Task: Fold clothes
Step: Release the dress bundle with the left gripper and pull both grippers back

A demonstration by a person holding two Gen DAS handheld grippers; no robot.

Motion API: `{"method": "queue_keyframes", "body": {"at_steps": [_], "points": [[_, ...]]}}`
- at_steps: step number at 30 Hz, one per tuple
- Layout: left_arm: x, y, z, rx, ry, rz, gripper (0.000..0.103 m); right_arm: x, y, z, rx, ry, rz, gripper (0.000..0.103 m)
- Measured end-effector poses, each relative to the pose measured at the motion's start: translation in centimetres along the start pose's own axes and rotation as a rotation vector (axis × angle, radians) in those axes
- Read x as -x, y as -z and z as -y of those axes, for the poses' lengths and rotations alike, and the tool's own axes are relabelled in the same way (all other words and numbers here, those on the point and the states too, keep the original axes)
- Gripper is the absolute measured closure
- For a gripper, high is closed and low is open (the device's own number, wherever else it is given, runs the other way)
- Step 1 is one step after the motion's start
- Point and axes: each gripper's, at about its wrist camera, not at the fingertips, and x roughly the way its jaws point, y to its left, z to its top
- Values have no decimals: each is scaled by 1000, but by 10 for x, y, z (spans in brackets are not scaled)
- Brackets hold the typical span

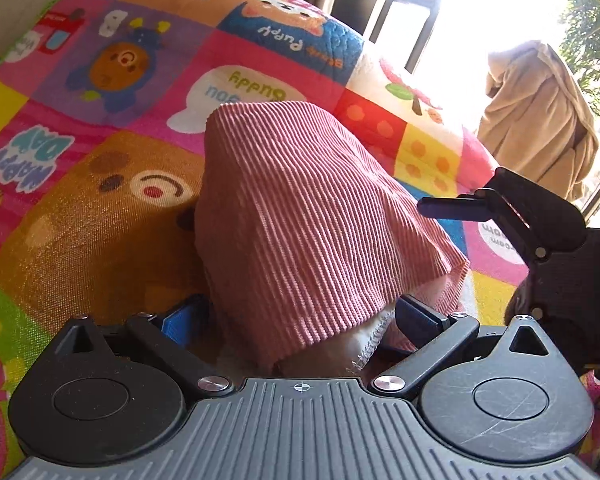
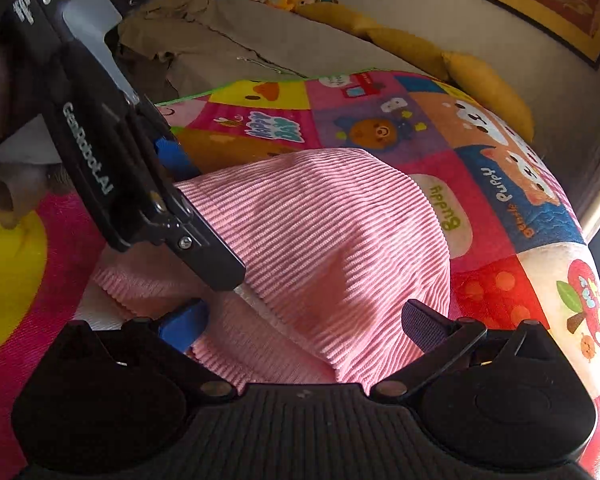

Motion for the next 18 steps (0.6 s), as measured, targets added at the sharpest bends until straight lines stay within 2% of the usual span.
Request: {"method": "queue_keyframes", "body": {"at_steps": [3,7,10,14,16,18], "points": [[10,-9,-6,13,-16,40,1,-19,-12,6,-14,49,17,0],[16,-19,-14,35,-40,81,1,-42,-19,5,70,212,37,0],[9,-22,-18,55,-62,80,1,-35,-20,13,26,176,27,0],[-3,-18,-19,27,-98,57,1,-1,-6,46,-146,87,11,0],[-11,-14,-18,3,-117,36,1,5,5,61,-187,100,-31,0],[-17,-12,-16,-31,-169,41,1,-3,20,68,-137,207,-99,0]]}}
